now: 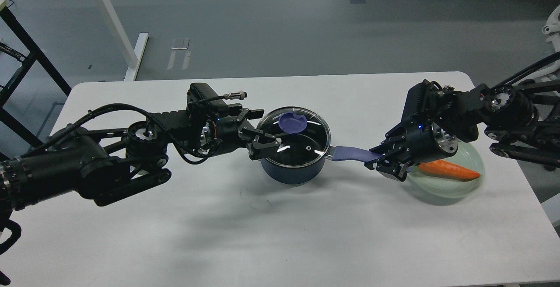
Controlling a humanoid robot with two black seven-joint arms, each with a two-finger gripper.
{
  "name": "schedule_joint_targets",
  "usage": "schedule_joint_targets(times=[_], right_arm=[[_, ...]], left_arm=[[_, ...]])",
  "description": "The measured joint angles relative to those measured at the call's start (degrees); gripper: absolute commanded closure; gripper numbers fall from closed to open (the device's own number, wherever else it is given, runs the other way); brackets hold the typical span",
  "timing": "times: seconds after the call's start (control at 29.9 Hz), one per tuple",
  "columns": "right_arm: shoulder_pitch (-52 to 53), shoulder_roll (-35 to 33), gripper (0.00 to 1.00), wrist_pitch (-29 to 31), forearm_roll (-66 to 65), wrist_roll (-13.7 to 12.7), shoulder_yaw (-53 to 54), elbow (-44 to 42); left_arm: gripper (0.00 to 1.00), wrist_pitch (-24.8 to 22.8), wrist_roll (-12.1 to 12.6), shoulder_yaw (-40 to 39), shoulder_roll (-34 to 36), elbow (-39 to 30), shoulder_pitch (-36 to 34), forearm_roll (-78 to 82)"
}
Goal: Open pot lid
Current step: 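Reach the left gripper over the pot to the lid's purple knob, then grasp the purple knob of the glass lid with the left gripper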
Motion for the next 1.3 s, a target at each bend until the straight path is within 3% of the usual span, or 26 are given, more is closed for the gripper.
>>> schedule_joint_targets(times=[0.67, 0.8, 1.3], right_arm=[[0.1, 0.9, 0.79, 0.0, 0.0, 0.0, 0.2, 0.1], [0.1, 0.9, 0.79, -0.1, 0.1, 0.0, 0.5, 0.1], [0.1, 1.9, 0.79, -0.1, 0.1, 0.0, 0.6, 0.1]], left_arm=[[0.07, 2.0, -0.6, 0.1, -1.7, 1.4, 0.4, 0.1], [0.15, 2.1, -0.7, 0.1, -1.9, 1.4, 0.6, 0.1], [0.15, 2.8, -0.8, 0.1, -2.7, 1.7, 0.6, 0.0]])
